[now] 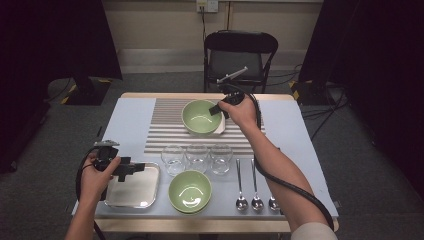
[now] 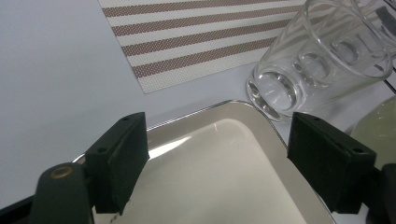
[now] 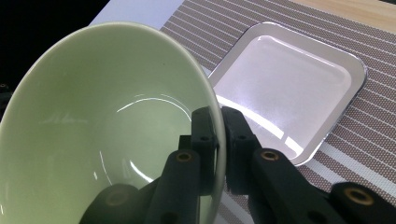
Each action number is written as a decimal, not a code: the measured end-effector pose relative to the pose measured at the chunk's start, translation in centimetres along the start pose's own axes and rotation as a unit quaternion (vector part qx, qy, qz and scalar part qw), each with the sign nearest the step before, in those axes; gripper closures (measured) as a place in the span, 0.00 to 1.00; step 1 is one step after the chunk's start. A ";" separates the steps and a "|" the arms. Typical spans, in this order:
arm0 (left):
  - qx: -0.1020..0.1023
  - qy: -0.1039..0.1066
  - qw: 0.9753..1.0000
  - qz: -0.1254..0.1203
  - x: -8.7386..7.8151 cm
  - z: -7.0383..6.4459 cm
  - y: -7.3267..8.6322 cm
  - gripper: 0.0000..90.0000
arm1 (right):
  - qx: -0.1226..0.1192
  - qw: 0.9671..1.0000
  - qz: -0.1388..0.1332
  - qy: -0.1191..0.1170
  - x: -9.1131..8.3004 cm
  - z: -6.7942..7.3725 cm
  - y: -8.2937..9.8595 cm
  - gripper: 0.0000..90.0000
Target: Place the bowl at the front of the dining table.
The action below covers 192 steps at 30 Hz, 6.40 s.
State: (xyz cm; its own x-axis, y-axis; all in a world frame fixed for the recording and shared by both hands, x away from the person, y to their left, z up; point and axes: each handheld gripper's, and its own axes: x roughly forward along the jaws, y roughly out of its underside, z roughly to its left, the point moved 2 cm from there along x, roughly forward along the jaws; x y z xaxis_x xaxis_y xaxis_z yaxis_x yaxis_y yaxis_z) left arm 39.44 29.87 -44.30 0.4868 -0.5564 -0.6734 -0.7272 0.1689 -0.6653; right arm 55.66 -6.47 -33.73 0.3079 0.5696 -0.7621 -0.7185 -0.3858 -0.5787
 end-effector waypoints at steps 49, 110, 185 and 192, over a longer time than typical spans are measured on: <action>-0.002 0.005 1.000 0.005 0.2 0.2 0.3 0.23 | 0.044 0.998 -0.015 0.029 1.5 -2.7 -1.1 0.94; 0.001 0.001 1.000 0.012 0.4 0.3 0.3 0.23 | 0.070 0.996 -0.023 0.052 3.9 -6.3 -1.9 0.94; 0.000 -0.002 1.000 0.018 0.6 0.4 0.4 0.23 | 0.103 0.992 -0.028 0.063 8.0 -8.8 -2.1 0.94; 0.000 -0.001 1.000 0.018 0.6 0.4 0.4 0.23 | 0.103 0.992 -0.028 0.069 8.3 -9.0 -1.9 0.94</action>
State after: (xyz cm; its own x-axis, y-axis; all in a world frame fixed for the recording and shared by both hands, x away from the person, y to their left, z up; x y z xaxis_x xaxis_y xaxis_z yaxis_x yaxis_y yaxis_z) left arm 39.68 29.95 -45.12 0.4615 -0.5482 -0.6975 -0.7443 0.1886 -0.6407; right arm 65.20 -7.52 -41.54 0.4238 0.4757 -0.7707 -0.8056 -0.1910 -0.5609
